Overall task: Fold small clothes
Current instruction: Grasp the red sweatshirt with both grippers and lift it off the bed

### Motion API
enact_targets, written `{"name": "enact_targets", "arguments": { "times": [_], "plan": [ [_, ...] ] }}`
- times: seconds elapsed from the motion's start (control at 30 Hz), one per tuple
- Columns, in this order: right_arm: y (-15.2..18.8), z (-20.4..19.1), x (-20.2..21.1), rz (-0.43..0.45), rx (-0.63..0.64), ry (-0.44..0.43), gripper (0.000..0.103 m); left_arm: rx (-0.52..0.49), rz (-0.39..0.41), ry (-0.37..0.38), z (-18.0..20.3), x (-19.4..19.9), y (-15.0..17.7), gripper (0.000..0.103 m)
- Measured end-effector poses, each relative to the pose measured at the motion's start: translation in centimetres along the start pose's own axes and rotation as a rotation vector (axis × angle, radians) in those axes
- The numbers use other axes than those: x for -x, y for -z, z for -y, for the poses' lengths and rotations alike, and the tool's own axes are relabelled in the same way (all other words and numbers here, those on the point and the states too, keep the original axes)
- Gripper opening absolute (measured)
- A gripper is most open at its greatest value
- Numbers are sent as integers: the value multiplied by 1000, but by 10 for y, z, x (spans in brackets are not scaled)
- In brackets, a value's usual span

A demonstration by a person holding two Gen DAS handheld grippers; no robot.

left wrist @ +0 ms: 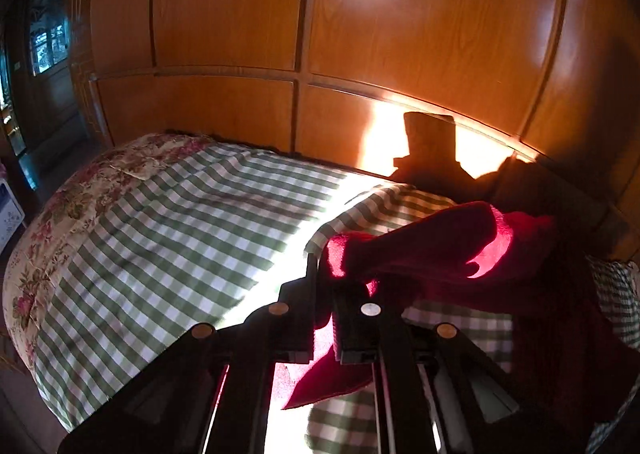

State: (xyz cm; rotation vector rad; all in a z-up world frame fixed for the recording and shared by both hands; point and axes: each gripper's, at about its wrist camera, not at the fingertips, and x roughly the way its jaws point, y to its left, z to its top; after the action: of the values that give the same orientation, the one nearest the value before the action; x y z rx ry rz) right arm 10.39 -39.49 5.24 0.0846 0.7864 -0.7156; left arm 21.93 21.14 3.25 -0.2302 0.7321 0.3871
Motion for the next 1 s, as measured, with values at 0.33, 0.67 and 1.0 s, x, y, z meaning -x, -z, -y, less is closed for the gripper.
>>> {"name": "enact_targets", "arguments": {
  "times": [0.33,0.67,1.0],
  "plan": [
    [50,1,26,-87,-8,-319,82,-51,14,69,30,2,33,59],
    [150,-127,104,-170,348,-661,86,-137,-131,384,96,19,108,58],
    [68,-92,51,-48,268,-393,10,-185,-220,555,116,16,135,58]
  ]
}}
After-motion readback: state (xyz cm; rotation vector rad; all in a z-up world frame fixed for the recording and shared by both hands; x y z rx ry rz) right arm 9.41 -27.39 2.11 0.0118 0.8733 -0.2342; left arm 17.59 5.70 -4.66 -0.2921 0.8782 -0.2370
